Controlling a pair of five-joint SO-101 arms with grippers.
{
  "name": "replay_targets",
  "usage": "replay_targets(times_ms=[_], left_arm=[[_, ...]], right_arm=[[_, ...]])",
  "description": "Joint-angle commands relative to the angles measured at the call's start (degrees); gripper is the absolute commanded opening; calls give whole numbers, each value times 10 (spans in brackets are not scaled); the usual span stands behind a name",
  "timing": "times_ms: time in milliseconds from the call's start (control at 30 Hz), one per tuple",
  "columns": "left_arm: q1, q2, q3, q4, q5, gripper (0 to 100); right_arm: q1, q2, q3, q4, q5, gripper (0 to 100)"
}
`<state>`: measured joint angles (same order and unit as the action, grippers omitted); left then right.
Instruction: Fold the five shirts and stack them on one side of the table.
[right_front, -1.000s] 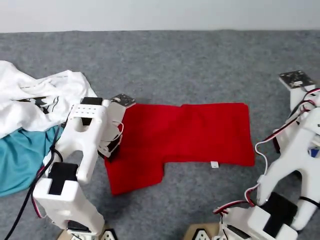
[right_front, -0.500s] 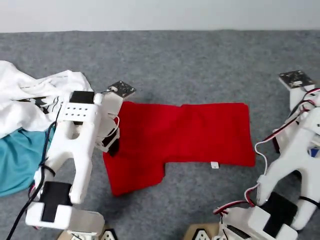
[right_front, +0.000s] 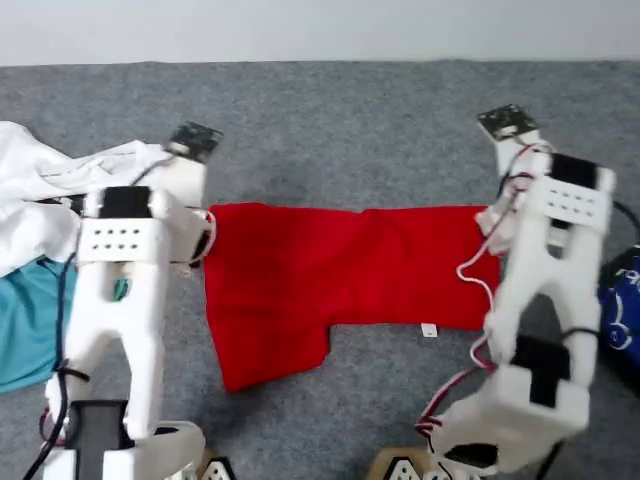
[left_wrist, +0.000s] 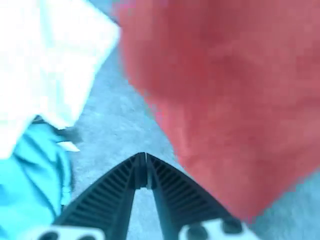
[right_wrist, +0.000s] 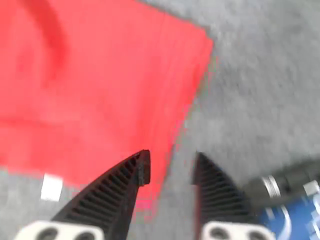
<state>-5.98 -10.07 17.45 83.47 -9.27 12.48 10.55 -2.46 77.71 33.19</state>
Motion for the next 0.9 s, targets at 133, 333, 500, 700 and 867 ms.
replay_targets(times_ms=[133, 333, 500, 700, 867], left_arm=[[-32, -25, -19, -29, 42, 3], [-32, -23, -19, -29, 42, 3], [-32, -25, 9, -54, 42, 3], [-32, -25, 32, -70, 41, 3], [-28, -25, 32, -84, 42, 3]], right_arm=[[-42, 98, -10, -167, -3, 24], [-38, 207, -86, -232, 18, 24], [-22, 329, -234, -230, 18, 24], [3, 446, -435, -137, 18, 24], [12, 496, -600, -20, 18, 24]])
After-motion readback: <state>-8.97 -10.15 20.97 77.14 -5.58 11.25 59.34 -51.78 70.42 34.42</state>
